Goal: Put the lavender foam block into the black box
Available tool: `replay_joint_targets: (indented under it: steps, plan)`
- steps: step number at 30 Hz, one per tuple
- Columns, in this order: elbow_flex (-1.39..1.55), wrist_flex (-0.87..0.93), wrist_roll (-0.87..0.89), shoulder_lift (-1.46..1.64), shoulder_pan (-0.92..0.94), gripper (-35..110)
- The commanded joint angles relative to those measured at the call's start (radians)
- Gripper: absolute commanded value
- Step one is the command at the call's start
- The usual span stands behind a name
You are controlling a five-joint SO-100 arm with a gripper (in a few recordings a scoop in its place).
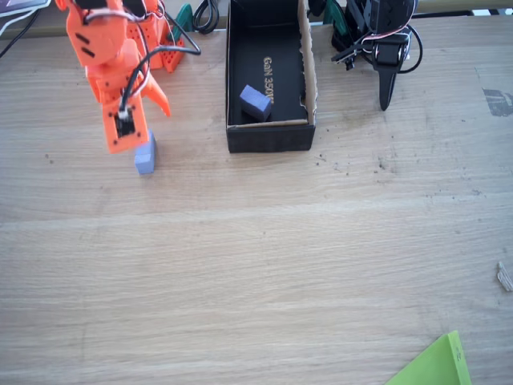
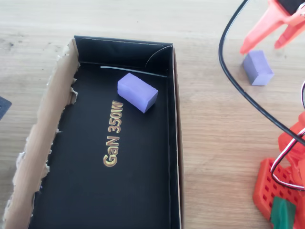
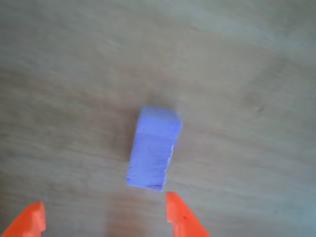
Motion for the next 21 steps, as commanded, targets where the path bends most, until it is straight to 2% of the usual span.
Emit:
replay_joint_targets:
  steps: [1, 9, 21]
  plan:
    - [0.003, -0.034, -0.023, 0.005, 0.04, 33]
    - [0.006, -0.046, -0.055, -0.014, 0.067, 34]
    - [0.018, -0.072, -0.006, -0.048, 0.038, 34]
